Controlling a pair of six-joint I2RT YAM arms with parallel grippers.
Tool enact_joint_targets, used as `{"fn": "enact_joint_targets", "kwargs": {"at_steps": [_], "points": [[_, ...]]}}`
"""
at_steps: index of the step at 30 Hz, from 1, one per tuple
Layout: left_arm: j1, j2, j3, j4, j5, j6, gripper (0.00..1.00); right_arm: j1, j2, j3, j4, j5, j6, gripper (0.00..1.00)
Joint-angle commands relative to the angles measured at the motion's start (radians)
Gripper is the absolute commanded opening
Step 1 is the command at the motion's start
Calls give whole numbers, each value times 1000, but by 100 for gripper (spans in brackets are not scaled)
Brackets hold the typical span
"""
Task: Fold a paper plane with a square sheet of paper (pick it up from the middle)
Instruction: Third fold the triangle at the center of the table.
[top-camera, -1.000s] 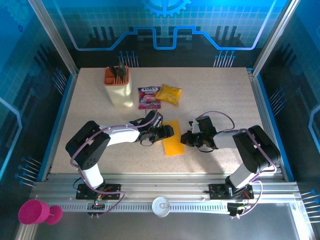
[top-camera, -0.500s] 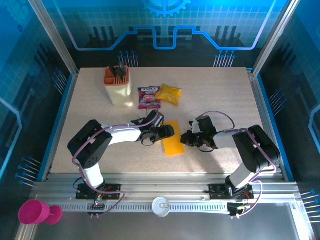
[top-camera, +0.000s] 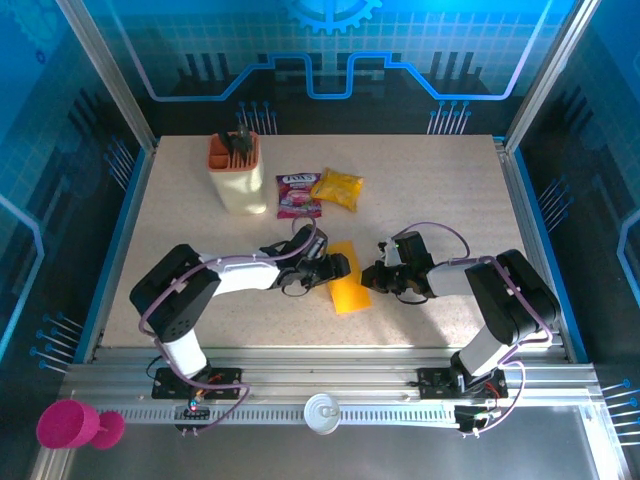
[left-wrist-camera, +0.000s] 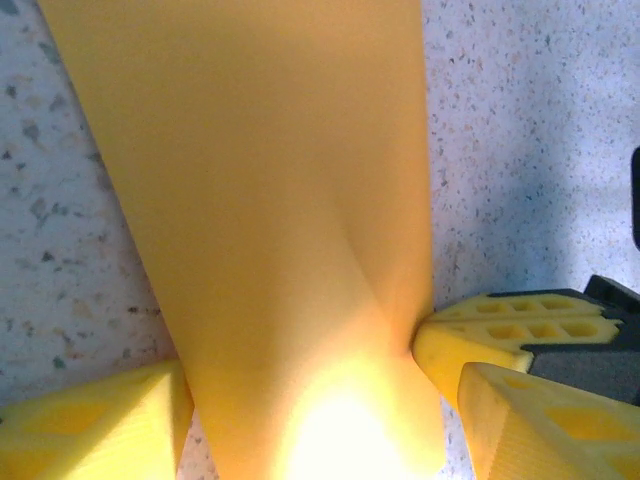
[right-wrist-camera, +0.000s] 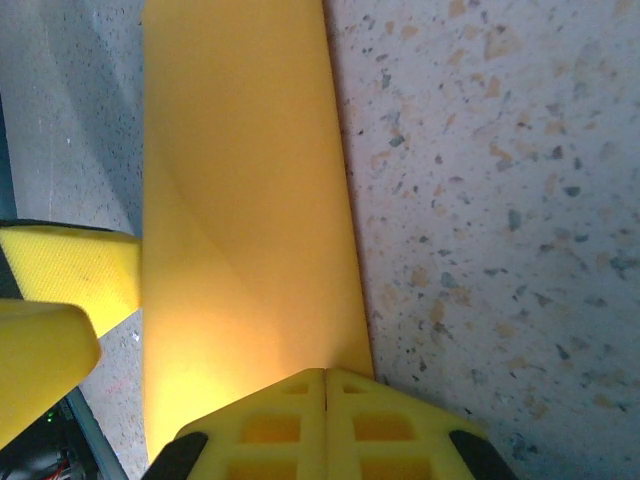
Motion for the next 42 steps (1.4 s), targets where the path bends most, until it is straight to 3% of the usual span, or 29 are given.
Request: {"fn": "enact_joint_targets", "kwargs": {"at_steps": [1, 11, 32, 38, 42], "points": [[-7, -40, -27, 36, 27, -17, 71, -12, 38, -27, -71, 59, -10, 0], [-6, -40, -67, 92, 37, -31, 68, -13, 34, -24, -85, 65, -14, 0], [17, -7, -70, 60, 35, 87, 2, -11, -49, 63, -199, 19, -51, 0], [42, -10, -76, 64, 62, 92, 0, 36, -170, 123, -331, 36, -145, 0], [56, -14, -79, 78, 106, 65, 0, 128, -236, 169, -461, 139, -242, 15]]}}
